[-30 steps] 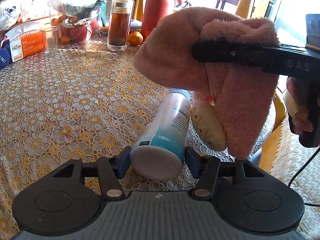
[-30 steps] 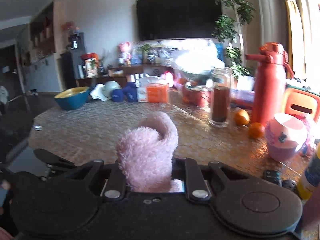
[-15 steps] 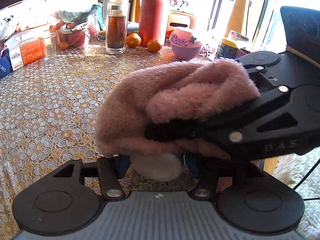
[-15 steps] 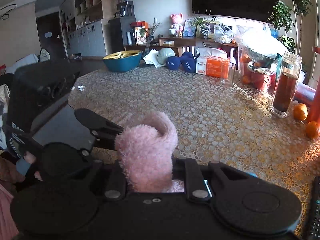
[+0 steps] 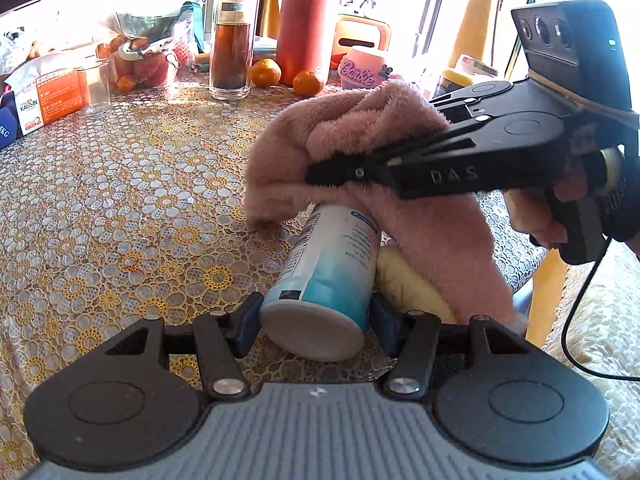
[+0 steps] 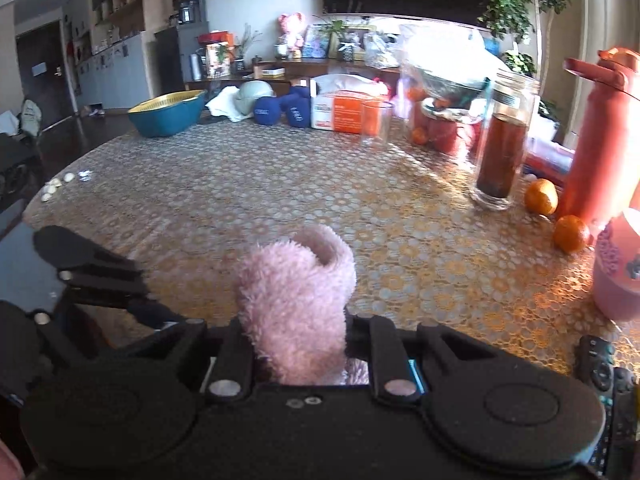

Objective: Clean container
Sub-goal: 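Wipe the towel across the bottle with the right tool while the left tool steadies it, then rub the towel over the bottle with the right tool while the left tool holds it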

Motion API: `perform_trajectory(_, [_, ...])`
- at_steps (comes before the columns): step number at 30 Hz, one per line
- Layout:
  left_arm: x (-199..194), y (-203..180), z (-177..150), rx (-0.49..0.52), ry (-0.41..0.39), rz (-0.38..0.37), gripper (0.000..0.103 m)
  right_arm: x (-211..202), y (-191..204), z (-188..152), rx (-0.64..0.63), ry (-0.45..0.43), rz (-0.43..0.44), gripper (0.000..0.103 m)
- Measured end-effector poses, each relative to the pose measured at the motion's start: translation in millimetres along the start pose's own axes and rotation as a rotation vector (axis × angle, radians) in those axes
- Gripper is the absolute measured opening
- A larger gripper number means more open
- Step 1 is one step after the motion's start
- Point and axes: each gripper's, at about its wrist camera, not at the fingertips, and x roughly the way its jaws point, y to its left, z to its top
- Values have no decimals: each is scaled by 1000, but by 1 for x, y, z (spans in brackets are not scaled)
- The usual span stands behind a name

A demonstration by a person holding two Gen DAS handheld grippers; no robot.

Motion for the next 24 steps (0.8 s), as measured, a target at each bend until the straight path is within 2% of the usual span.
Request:
perform_trajectory(8, [-2,1,3,-16,-13,-8,57,-3,-29,-6,83,-3,-89,17])
perform_trajectory(11, [-3,5,4,-50,-10,-31,57,-6,-39,-13,130,-9,-114,18])
perform_trajectory(20, [-5,19,7,-173,-19,-110,58,-18,-46,-32,241,-80,-113,18])
perform_trajectory(24, [-5,14,6,-152,-17,-98,58,-23,-46,-36,260,-92,-119,19])
